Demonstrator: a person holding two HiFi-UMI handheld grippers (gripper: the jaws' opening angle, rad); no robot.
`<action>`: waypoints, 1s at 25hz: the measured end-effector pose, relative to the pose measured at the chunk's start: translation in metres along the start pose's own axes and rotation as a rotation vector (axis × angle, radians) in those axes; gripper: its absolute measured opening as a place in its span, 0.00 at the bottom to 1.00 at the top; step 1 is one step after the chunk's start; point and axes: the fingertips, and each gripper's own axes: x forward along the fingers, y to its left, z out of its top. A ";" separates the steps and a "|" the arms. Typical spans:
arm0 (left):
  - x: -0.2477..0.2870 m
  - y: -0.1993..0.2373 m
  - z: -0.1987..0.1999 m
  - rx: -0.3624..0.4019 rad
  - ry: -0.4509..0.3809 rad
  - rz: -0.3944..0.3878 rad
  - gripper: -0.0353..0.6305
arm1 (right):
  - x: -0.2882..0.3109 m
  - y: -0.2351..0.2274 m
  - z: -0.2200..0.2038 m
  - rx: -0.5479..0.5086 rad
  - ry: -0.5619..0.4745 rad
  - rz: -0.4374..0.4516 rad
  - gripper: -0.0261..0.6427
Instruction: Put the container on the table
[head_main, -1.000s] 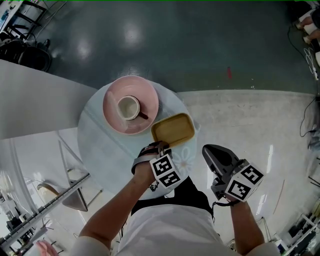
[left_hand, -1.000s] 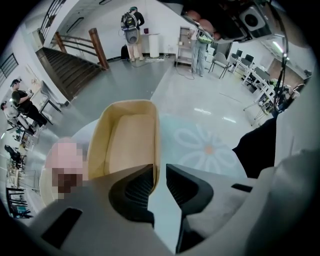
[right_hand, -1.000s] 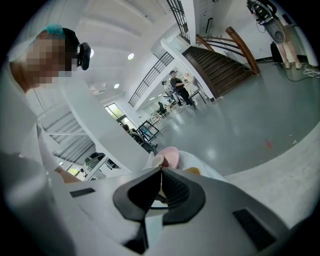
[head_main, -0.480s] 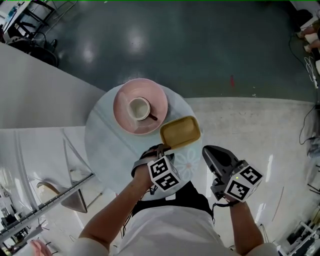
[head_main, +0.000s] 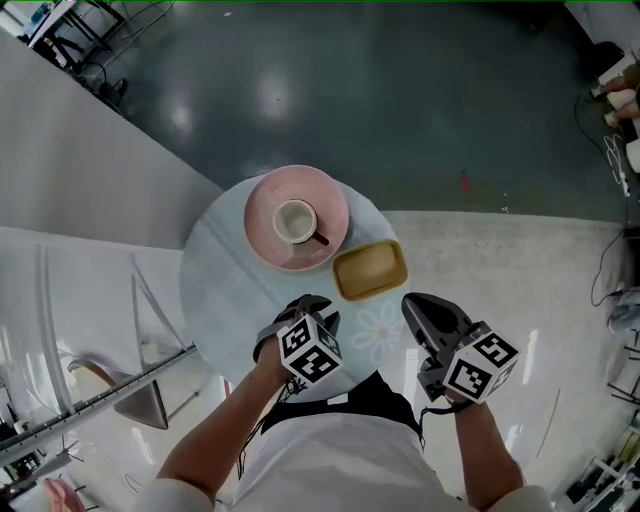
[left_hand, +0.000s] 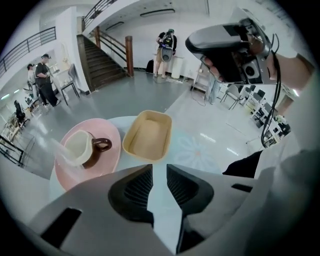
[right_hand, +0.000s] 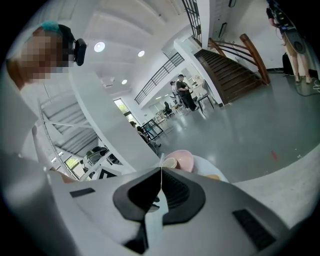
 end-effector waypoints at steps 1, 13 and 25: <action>-0.005 0.002 -0.001 -0.017 -0.014 0.002 0.20 | 0.001 0.004 0.001 -0.006 -0.001 0.002 0.07; -0.073 0.023 -0.017 -0.183 -0.219 -0.006 0.14 | 0.017 0.059 0.010 -0.080 -0.021 0.030 0.07; -0.141 0.038 -0.021 -0.210 -0.402 0.035 0.10 | 0.023 0.110 0.011 -0.148 -0.032 0.064 0.07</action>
